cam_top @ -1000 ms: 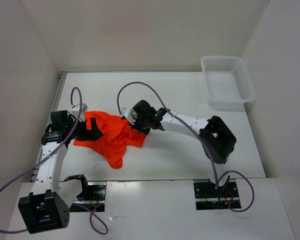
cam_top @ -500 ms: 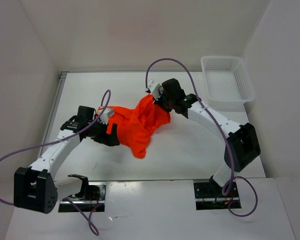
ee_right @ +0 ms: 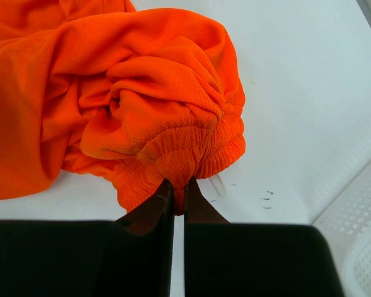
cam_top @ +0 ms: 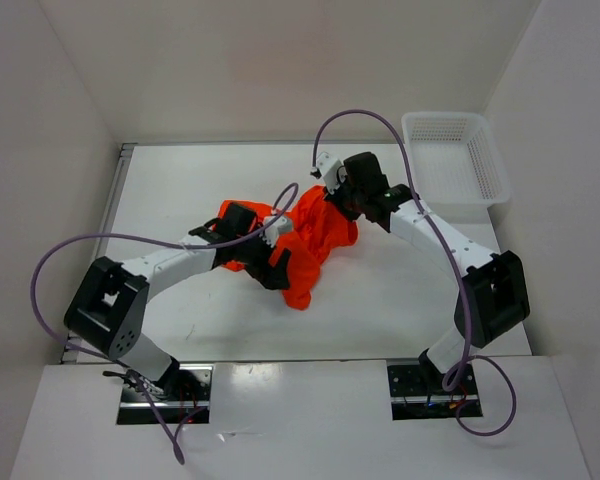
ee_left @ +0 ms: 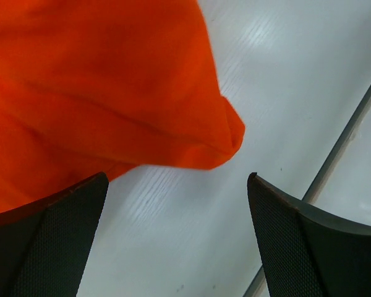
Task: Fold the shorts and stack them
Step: Flatten the shorts out
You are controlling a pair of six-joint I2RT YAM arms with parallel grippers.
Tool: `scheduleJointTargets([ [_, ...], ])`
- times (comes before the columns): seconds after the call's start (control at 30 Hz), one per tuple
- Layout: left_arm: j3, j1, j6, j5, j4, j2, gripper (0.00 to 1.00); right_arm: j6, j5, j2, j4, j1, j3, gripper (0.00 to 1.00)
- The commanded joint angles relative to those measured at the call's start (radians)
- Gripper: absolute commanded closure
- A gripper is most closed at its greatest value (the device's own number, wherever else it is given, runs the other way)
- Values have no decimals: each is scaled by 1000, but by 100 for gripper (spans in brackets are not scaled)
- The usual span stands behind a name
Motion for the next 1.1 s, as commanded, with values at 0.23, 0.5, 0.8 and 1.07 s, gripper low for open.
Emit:
scheduleJointTargets([
  [0.23, 38, -115, 5, 47, 185, 204, 0, 19, -8, -85, 51, -15, -27, 100],
  [0.5, 23, -188, 5, -220, 161, 227, 9, 28, -8, -118, 60, -44, -36, 100],
  [0.8, 13, -208, 5, -275, 259, 277, 100, 39, 12, -127, 70, -44, -45, 100],
  [1.07, 139, -110, 5, -470, 142, 147, 100, 17, 91, -107, 122, -73, -19, 100],
])
